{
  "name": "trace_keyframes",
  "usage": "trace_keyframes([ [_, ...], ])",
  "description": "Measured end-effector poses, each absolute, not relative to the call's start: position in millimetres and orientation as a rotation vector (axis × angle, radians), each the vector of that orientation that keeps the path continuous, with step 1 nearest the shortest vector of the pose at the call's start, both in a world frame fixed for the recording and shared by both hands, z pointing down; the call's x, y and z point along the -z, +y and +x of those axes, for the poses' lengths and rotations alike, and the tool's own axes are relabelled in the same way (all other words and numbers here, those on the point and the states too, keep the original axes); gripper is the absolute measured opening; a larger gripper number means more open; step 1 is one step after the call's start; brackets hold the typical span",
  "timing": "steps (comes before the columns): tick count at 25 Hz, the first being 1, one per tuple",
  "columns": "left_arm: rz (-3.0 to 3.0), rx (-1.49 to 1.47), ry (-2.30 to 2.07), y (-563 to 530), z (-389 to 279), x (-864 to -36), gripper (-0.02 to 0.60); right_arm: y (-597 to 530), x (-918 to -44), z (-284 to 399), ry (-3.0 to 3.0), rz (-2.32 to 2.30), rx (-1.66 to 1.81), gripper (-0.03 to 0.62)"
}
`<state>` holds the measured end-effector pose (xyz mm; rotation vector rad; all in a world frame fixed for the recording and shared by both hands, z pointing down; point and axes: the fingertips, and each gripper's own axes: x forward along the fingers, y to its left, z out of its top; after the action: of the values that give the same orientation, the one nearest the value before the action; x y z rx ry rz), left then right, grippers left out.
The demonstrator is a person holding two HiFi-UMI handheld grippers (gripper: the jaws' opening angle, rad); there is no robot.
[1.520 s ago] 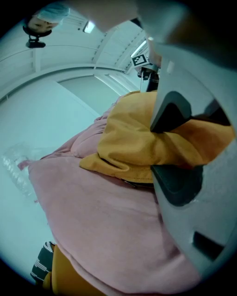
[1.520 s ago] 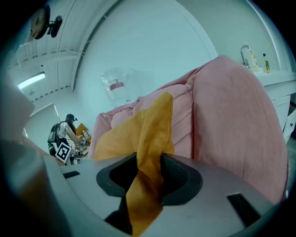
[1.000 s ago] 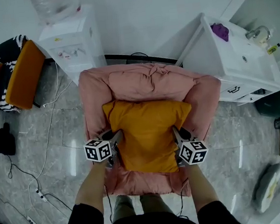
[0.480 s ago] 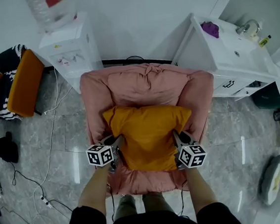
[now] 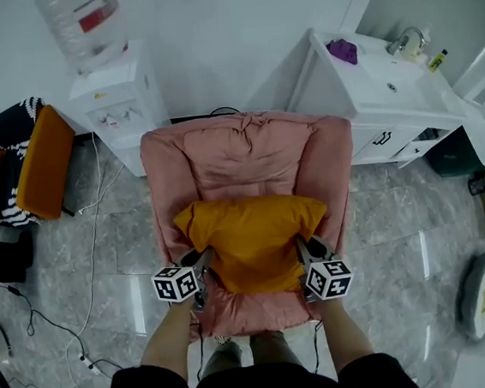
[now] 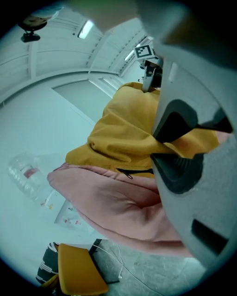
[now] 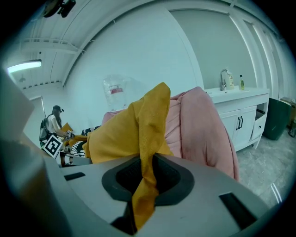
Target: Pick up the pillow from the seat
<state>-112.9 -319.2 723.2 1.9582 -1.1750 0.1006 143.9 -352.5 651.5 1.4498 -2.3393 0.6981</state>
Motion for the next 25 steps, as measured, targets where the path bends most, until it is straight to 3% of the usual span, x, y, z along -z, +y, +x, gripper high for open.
trace_keyframes([
  [25,2.074,-0.151,-1.136,-202.9,-108.5,-679.8,0.061,-215.9,-602.4,149.5,-2.267,1.639,-0.596,0.037],
])
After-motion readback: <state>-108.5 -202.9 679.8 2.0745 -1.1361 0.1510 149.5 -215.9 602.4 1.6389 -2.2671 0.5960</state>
